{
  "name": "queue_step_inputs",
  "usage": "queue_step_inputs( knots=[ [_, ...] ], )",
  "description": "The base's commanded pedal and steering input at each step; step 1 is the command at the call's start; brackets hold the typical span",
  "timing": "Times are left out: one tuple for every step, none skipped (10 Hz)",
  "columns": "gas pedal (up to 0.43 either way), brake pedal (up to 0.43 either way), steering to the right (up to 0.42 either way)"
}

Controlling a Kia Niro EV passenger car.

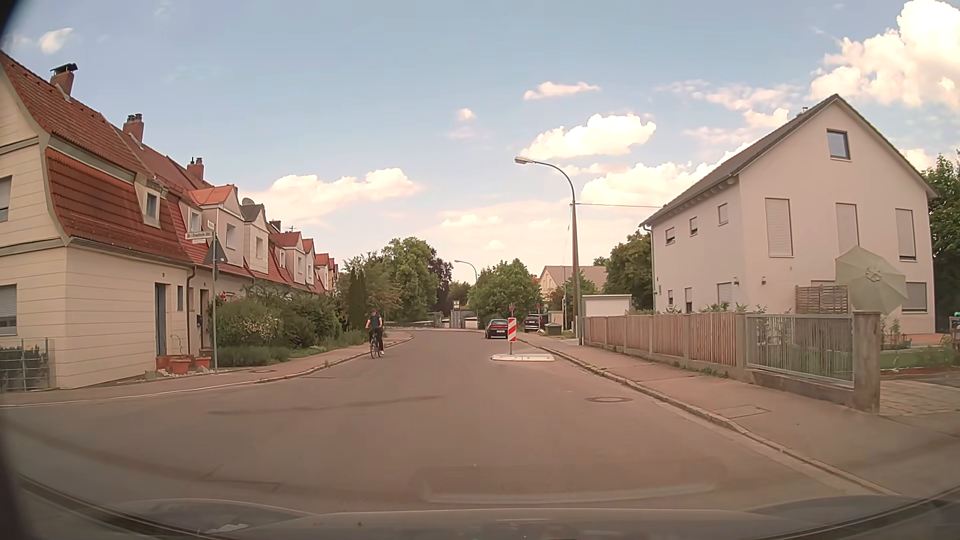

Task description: Follow the waypoints while adhering to traffic rules and regulations

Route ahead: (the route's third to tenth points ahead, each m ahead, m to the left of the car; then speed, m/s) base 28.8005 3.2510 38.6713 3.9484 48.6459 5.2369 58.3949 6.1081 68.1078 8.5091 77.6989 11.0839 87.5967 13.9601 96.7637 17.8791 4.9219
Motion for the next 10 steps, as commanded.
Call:
queue_step_inputs(
  knots=[
    [0.0,0.152,-0.011],
    [0.0,0.152,-0.011],
    [0.0,0.152,-0.012],
    [0.0,0.152,-0.016],
    [0.0,0.152,-0.018],
    [0.0,0.152,-0.021],
    [0.0,0.152,-0.025],
    [0.0,0.152,-0.031],
    [0.0,0.152,-0.038],
    [0.0,0.146,-0.044]
  ],
)
